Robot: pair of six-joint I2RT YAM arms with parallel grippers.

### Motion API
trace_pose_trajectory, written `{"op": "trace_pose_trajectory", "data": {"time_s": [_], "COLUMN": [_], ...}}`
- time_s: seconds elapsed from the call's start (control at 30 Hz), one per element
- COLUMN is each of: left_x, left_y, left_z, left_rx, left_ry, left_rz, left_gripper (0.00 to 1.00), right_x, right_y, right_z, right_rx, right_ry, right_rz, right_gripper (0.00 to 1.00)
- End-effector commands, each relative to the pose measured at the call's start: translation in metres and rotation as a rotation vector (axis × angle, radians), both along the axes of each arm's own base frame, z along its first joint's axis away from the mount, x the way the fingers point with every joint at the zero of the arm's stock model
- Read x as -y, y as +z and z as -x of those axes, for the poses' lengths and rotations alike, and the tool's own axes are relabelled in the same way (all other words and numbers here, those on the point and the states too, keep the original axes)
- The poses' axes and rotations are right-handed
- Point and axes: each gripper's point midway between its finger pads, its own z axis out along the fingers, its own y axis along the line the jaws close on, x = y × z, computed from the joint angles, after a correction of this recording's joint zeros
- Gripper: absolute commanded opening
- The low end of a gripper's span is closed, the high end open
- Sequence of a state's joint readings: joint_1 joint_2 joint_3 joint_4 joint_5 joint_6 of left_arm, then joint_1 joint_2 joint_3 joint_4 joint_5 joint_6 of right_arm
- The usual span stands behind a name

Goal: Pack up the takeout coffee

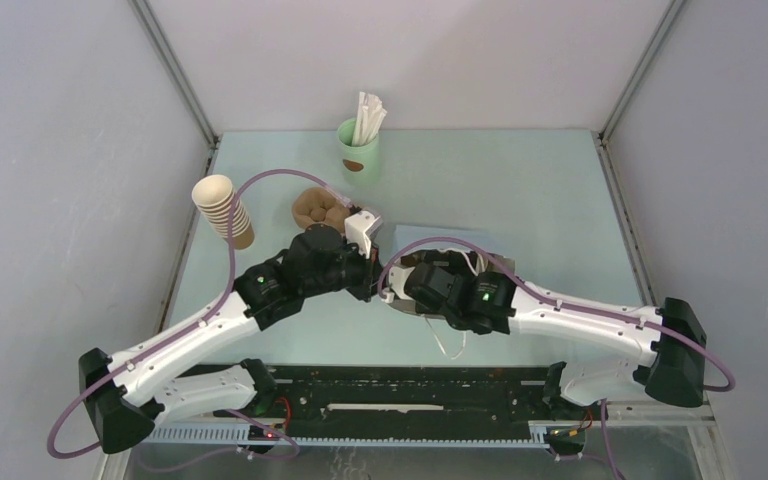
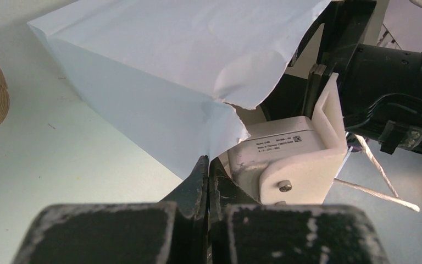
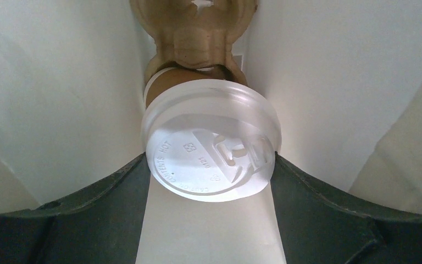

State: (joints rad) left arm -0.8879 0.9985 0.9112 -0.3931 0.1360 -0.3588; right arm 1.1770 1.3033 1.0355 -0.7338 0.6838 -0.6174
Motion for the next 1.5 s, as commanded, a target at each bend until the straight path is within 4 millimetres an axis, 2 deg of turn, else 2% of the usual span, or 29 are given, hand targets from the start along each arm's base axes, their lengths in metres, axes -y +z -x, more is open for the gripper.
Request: {"op": "trace_pose_trajectory", "data": {"time_s": [0.0,0.17,0.43,0.87,1.13,1.47], "left_x": [0.011,0.008,0.007,0.007,0.005,0.006], "left_y": [0.009,0.004,0.007,0.007,0.006,0.007], "left_z": [0.005,0.004,0.003,0.004,0.002,0.002], "left_rx": [0.028,0.026,0.033,0.027,0.031,0.028], "left_ry": [-0.046,-0.036,-0.026,-0.024,-0.009,-0.010], "left_rz": [0.063,0.054,0.060,0.062,0.058,0.061], "left_gripper": [0.00,0.00,0.00,0.00,0.00,0.00], "right_x": [-0.007,0.000,0.014,0.002,0.004,0.005], "right_y": [0.024,0.019,0.007,0.003,-0.003,-0.021], "right_z": [-0.005,-0.007,-0.015,-0.032,-0.036,-0.022], "right_rx": [0.042,0.020,-0.006,-0.002,-0.014,-0.149], "right_ry": [-0.029,-0.076,-0.148,-0.170,-0.197,-0.230], "right_rz": [-0.075,-0.069,-0.030,-0.106,-0.109,-0.175], "right_gripper": [0.80,0.81,0.83,0.87,0.89,0.88]}}
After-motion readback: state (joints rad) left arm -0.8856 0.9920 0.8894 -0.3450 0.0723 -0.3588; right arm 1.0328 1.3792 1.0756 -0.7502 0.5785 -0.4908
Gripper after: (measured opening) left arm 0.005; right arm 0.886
